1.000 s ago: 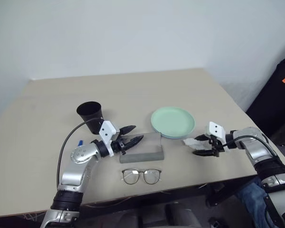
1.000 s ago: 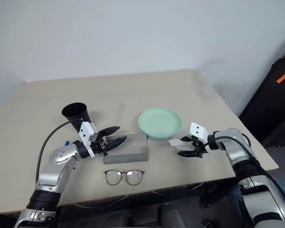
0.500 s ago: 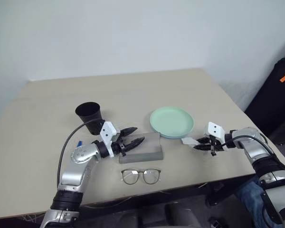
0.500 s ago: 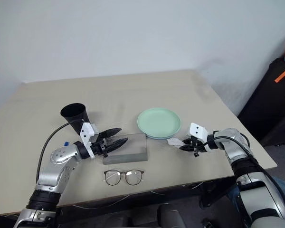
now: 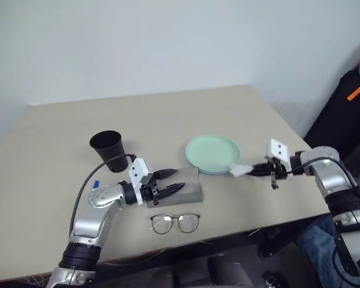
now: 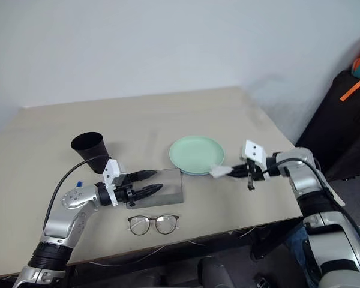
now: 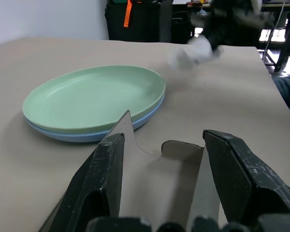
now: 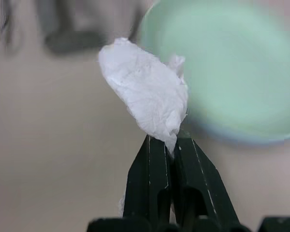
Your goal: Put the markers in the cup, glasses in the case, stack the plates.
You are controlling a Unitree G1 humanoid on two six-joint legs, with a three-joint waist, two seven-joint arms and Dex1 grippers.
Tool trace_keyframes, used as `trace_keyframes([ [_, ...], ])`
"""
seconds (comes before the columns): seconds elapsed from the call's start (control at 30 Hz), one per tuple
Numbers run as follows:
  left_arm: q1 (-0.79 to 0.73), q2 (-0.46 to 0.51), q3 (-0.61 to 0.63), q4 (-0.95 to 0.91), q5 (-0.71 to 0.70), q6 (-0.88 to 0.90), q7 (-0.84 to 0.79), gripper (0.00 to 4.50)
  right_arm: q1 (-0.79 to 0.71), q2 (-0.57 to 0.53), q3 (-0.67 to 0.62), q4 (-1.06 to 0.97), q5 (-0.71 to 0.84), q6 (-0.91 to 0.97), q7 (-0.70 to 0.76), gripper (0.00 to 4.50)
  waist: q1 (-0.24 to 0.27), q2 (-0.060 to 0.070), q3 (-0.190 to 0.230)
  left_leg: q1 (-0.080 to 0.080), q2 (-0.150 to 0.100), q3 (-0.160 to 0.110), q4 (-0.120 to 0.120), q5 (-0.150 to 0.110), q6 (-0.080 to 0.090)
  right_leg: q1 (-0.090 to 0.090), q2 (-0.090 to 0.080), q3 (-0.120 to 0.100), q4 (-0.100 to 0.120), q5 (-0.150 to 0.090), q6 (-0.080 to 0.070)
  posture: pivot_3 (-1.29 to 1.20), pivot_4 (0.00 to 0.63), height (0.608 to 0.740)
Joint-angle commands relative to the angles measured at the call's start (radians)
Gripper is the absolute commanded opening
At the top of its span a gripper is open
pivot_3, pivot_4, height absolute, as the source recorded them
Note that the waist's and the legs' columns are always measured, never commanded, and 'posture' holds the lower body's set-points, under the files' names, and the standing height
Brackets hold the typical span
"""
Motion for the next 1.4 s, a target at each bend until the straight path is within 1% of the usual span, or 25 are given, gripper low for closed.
trace_keyframes([
  [0.03,-0.028,0.006,0.02,-0.015,-0.003,-0.017,0.006,2.7,-0.089,0.042,0.005,0.135,-0.081,-0.092,-0.144,0.06,0.0,0.0,0.0,0.0,0.0,0.0,0.0,0.0,0.0,0.0,0.0,0.0,0.0,0.0,0.0,0.0,0.0,0.74],
  [0.1,-0.03,0.004,0.02,-0.014,-0.003,-0.018,0.01,2.7,-0.132,0.073,0.024,0.243,-0.125,-0.133,-0.211,0.06,0.0,-0.001,0.0,0.0,0.0,0.0,0.0,0.0,0.0,0.0,0.0,-0.001,0.0,0.0,0.0,0.0,0.0,0.74],
  [0.2,-0.026,0.005,0.02,-0.02,-0.004,-0.017,0.015,2.7,-0.185,0.12,0.04,0.362,-0.165,-0.18,-0.268,0.06,0.001,-0.001,0.0,-0.001,-0.001,-0.001,-0.002,0.0,0.0,0.0,0.0,0.001,-0.001,0.0,0.0,0.0,0.0,0.74],
  [0.33,-0.016,0.007,0.019,-0.031,-0.006,-0.013,0.02,2.7,-0.246,0.174,0.049,0.47,-0.195,-0.215,-0.316,0.06,-0.001,0.0,0.0,-0.001,-0.002,0.002,-0.005,-0.002,0.003,-0.002,0.0,0.007,-0.001,0.0,0.0,0.0,0.0,0.74],
  [0.43,-0.011,0.007,0.02,-0.035,-0.007,-0.012,0.024,2.7,-0.276,0.202,0.047,0.524,-0.205,-0.23,-0.325,0.06,-0.001,0.0,0.0,-0.002,-0.002,0.003,-0.005,-0.002,0.004,-0.001,0.0,0.009,-0.001,0.0,0.001,0.0,0.0,0.74],
  [0.53,-0.007,0.008,0.02,-0.039,-0.007,-0.011,0.029,2.7,-0.297,0.219,0.043,0.556,-0.206,-0.238,-0.322,0.66,-0.001,-0.001,0.0,0.0,-0.002,0.003,-0.005,-0.002,0.004,-0.001,0.0,0.009,-0.001,0.0,0.001,0.0,0.0,0.74],
  [0.77,0.008,0.01,0.019,-0.052,-0.01,-0.009,0.034,2.7,-0.293,0.221,0.032,0.561,-0.201,-0.265,-0.302,2.97,-0.001,0.0,0.0,0.0,-0.002,0.003,-0.005,-0.002,0.004,-0.001,0.0,0.009,-0.001,0.0,0.001,0.0,0.0,0.74],
  [1.03,-0.014,0.012,0.013,-0.042,-0.009,-0.005,0.023,2.7,-0.282,0.203,-0.018,0.524,-0.166,-0.272,-0.271,2.97,-0.001,0.0,0.0,0.001,-0.002,0.003,-0.005,-0.002,0.004,-0.001,0.001,0.009,0.0,0.0,0.001,0.0,0.0,0.74],
  [1.17,-0.018,0.029,0.003,-0.048,-0.014,0.012,-0.007,2.7,-0.247,0.177,-0.051,0.454,-0.12,-0.258,-0.18,2.97,-0.001,0.0,0.0,0.001,-0.002,0.003,-0.005,-0.002,0.004,-0.001,0.001,0.01,-0.001,0.0,0.001,0.0,0.0,0.74],
  [1.23,-0.011,0.048,-0.006,-0.063,-0.019,0.027,-0.033,2.7,-0.207,0.155,-0.067,0.39,-0.081,-0.244,-0.1,2.97,-0.001,0.0,0.0,0.001,-0.002,0.003,-0.005,-0.002,0.004,-0.001,0.001,0.009,-0.001,0.0,0.001,0.0,0.0,0.74],
  [1.3,-0.005,0.069,-0.01,-0.075,-0.023,0.044,-0.059,2.7,-0.162,0.131,-0.082,0.312,-0.029,-0.211,-0.011,2.97,0.0,0.0,0.0,0.001,-0.002,0.003,-0.005,-0.002,0.004,-0.001,0.001,0.009,-0.001,-0.001,0.002,0.0,0.0,0.74],
  [1.4,-0.004,0.097,-0.015,-0.088,-0.03,0.069,-0.096,2.7,-0.121,0.11,-0.089,0.234,0.008,-0.157,0.05,2.97,0.0,0.0,0.0,0.0,-0.002,0.003,-0.005,-0.002,0.004,-0.001,0.001,0.009,-0.001,-0.001,0.002,0.0,0.0,0.74],
])
